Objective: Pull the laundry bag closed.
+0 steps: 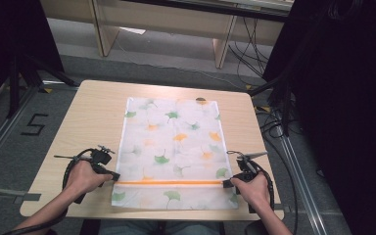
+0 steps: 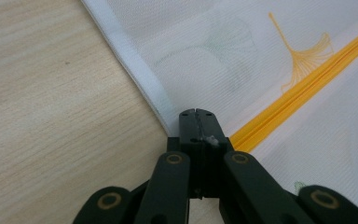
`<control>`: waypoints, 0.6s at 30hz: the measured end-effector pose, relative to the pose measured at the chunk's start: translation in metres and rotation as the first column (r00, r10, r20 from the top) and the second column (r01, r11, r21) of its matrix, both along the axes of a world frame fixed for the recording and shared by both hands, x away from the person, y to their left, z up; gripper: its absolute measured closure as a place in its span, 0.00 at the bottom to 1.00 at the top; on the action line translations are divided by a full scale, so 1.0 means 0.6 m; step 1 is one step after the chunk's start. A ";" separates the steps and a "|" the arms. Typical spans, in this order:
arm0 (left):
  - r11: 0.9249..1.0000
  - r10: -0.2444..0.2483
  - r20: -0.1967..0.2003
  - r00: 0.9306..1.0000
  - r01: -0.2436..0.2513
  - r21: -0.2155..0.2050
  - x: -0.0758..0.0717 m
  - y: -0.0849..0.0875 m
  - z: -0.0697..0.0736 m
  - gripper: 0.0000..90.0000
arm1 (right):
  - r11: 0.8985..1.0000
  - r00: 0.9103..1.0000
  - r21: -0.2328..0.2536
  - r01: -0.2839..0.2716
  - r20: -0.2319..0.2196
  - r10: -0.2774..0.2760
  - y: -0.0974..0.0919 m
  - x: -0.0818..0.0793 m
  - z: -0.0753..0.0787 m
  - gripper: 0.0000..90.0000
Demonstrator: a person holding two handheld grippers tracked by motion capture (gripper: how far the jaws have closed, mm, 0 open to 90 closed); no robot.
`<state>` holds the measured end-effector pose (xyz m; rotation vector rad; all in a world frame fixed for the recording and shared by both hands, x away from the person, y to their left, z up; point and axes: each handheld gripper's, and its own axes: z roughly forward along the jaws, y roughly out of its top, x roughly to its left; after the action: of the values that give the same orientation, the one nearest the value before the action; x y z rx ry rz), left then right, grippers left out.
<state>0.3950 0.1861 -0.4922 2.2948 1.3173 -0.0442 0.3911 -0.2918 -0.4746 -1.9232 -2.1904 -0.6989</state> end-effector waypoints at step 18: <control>1.000 0.008 -0.005 1.000 -0.008 -0.009 -0.001 -0.001 0.000 1.00 | 0.997 0.996 0.038 0.070 -0.055 -0.068 -0.019 -0.001 0.002 1.00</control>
<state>0.3943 0.1857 -0.4924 2.2837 1.3260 -0.0536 0.3902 -0.3032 -0.4732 -1.9829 -2.0718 -0.6877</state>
